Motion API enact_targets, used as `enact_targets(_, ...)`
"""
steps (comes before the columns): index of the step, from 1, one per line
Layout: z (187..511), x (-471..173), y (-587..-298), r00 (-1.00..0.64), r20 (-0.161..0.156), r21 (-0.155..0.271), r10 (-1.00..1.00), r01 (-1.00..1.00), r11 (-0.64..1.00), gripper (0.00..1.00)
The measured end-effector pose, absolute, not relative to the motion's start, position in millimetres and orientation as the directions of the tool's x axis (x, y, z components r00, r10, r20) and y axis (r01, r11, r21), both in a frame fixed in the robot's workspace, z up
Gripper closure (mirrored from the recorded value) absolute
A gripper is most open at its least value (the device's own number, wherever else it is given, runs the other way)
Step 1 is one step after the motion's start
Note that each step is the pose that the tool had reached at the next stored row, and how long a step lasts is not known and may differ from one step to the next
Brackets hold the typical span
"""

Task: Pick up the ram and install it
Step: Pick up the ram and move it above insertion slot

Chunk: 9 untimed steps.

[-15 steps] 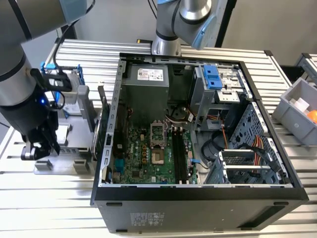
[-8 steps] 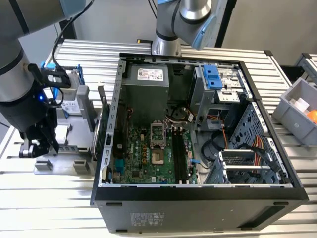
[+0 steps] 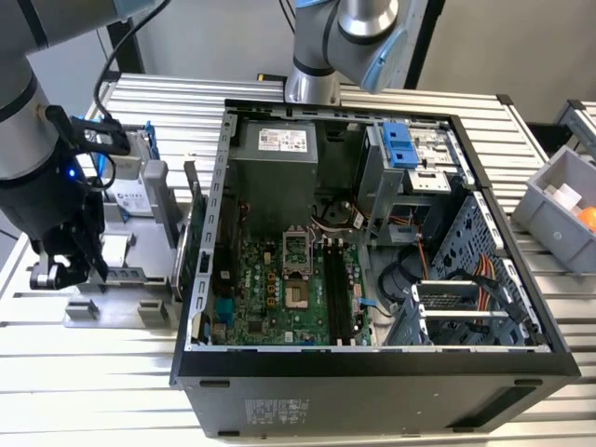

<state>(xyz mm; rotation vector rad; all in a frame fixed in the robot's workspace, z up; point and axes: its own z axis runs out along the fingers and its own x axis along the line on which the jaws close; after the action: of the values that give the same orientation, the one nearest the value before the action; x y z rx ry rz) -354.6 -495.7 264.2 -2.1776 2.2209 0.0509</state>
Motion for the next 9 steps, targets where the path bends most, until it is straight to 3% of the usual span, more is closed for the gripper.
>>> enact_targets(9,276,-355,-496,-0.02,-0.045,0.002,-0.999,-1.0,0.02,1.0)
